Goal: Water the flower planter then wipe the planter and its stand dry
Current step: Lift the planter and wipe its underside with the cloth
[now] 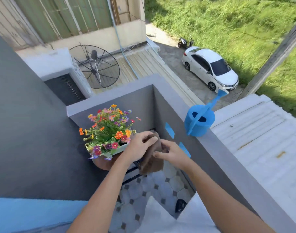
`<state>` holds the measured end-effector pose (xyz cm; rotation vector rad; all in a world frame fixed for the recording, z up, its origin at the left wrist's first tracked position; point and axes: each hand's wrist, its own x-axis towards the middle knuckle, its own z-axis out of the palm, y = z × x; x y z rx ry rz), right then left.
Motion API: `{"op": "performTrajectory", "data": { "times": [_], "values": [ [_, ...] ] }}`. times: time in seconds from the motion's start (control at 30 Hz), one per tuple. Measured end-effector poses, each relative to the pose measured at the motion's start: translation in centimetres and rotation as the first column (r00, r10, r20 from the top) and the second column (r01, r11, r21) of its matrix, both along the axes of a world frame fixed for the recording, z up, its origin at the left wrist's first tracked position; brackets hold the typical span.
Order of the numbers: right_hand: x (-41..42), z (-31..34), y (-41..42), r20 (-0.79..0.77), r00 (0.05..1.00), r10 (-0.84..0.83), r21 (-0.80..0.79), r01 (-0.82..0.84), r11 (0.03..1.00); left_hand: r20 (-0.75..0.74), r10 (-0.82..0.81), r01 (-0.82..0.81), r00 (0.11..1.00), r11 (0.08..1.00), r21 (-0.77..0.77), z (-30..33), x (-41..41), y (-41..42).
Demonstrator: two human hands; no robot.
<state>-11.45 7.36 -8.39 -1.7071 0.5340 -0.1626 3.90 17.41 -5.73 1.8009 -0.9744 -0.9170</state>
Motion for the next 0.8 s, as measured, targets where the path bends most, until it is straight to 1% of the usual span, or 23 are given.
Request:
{"op": "performTrajectory", "data": {
  "times": [0.03,0.1,0.17,0.2,0.23,0.3,0.33,0.37,0.4,0.43,0.47,0.53,0.6,0.7,0.77,0.8],
  "values": [
    [1.0,-0.1,0.7,0.005,1.000,-0.014,-0.008,0.014,1.000,0.026,0.010,-0.010,1.000,1.000,-0.008,0.1,0.9,0.8],
    [2.8,-0.4,1.8,-0.038,0.999,-0.026,-0.035,0.025,0.999,0.115,0.102,-0.101,0.988,0.995,-0.011,0.0,2.2,2.4],
    [4.3,-1.3,2.2,-0.178,0.984,-0.006,-0.093,-0.010,0.996,0.197,0.191,-0.200,0.962,0.979,0.027,-1.3,2.9,3.8],
    [4.9,-1.7,2.4,-0.262,0.965,-0.008,-0.128,-0.026,0.991,0.200,0.232,-0.247,0.952,0.967,0.056,-2.1,3.0,4.4],
    [5.3,-2.1,2.5,-0.315,0.949,-0.030,-0.156,-0.021,0.988,0.193,0.279,-0.299,0.941,0.950,0.086,-3.1,3.0,5.0],
    [5.9,-2.8,2.7,-0.345,0.928,-0.142,-0.187,0.080,0.979,0.219,0.359,-0.393,0.907,0.910,0.135,-5.0,3.1,5.6],
    [6.0,-3.4,2.6,-0.353,0.913,-0.203,-0.170,0.151,0.974,0.215,0.383,-0.422,0.898,0.889,0.180,-5.7,3.2,5.7],
    [6.0,-4.1,2.4,-0.360,0.895,-0.262,-0.142,0.225,0.964,0.178,0.404,-0.438,0.897,0.868,0.235,-6.4,3.4,5.6],
    [6.1,-4.6,2.1,-0.368,0.877,-0.309,-0.111,0.289,0.951,0.103,0.423,-0.433,0.900,0.847,0.307,-7.3,3.6,5.3],
    [6.0,-5.0,1.7,-0.369,0.863,-0.344,-0.085,0.337,0.938,0.006,0.449,-0.417,0.893,0.825,0.382,-8.0,3.8,4.9],
    [6.1,-5.5,1.2,-0.373,0.854,-0.363,-0.066,0.366,0.928,-0.096,0.499,-0.410,0.861,0.793,0.450,-8.8,4.0,4.4],
    [6.4,-6.2,0.3,-0.393,0.841,-0.371,-0.058,0.380,0.923,-0.242,0.635,-0.443,0.734,0.717,0.538,-10.3,4.5,3.4],
    [6.8,-6.8,-0.5,-0.413,0.839,-0.355,-0.048,0.369,0.928,-0.322,0.760,-0.510,0.565,0.628,0.588,-11.7,5.1,2.4],
    [7.7,-8.0,-1.8,-0.442,0.837,-0.322,-0.041,0.339,0.940,-0.430,0.840,-0.580,0.330,0.540,0.610,-13.4,6.1,0.7],
    [8.3,-7.9,-2.2,-0.427,0.853,-0.300,-0.021,0.322,0.946,-0.460,0.854,-0.626,0.243,0.500,0.598,-14.1,6.8,0.0],
    [8.7,-7.8,-2.7,-0.426,0.856,-0.292,-0.010,0.318,0.948,-0.451,0.864,-0.643,0.221,0.477,0.599,-14.6,7.1,-0.5]
  ]
}}
